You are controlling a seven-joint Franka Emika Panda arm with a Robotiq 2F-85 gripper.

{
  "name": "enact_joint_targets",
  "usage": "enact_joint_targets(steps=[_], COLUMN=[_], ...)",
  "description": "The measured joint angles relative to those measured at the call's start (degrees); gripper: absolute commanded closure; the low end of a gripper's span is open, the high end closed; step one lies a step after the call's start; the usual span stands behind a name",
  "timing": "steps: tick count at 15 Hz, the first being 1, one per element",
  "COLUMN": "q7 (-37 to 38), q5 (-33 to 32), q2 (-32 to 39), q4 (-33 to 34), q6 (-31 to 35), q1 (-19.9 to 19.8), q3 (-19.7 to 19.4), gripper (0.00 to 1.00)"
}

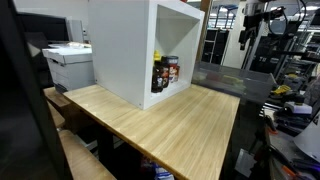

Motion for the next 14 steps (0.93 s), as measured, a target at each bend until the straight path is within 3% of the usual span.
enact_joint_targets(steps=[9,14], q7=[-4.4,-15.19], q5=[-0.01,8.26], q2=[9.6,13.72], q4=[6.05,8.71], q6=[8.13,9.47], q1=[1.31,3.24], q3=[-0.58,-1.39], gripper=[0.0,0.0])
